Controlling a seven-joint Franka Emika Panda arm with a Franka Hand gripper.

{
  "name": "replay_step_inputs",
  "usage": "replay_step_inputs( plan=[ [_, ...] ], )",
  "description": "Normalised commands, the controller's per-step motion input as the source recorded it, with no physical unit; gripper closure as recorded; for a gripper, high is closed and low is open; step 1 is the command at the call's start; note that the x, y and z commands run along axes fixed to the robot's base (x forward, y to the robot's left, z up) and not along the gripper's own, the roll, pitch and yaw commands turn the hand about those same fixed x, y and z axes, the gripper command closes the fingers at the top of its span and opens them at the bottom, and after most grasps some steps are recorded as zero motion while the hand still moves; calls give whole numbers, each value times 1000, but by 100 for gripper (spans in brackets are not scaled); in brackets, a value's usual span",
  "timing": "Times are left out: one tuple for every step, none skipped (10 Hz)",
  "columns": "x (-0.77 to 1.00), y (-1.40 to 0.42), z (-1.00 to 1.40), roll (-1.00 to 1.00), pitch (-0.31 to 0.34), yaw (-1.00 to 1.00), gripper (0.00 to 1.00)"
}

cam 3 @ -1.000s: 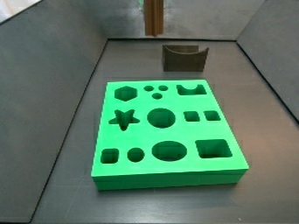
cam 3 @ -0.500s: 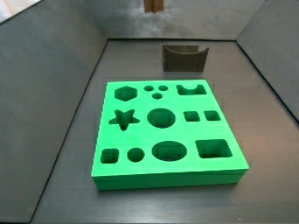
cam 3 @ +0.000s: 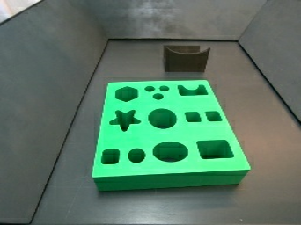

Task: Pick up the star object. Move up. Move to above the board. Insert the star object.
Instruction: Move to above the board.

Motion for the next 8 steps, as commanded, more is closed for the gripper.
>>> replay_step_inputs(
  plan=[
    [13,8,242,-129,56,-14,100],
    [-43,-1000,153,187,521,-974,100],
    [-39,-1000,148,201,477,-876,100],
    [-40,-1000,155,207,409,-687,100],
    [-37,-1000,155,86,230,-295,100],
    [-37,-1000,156,60,174,-181,100],
    [-38,-1000,163,40,103,-49,100],
    [-37,-1000,165,29,80,-28,100]
  ],
)
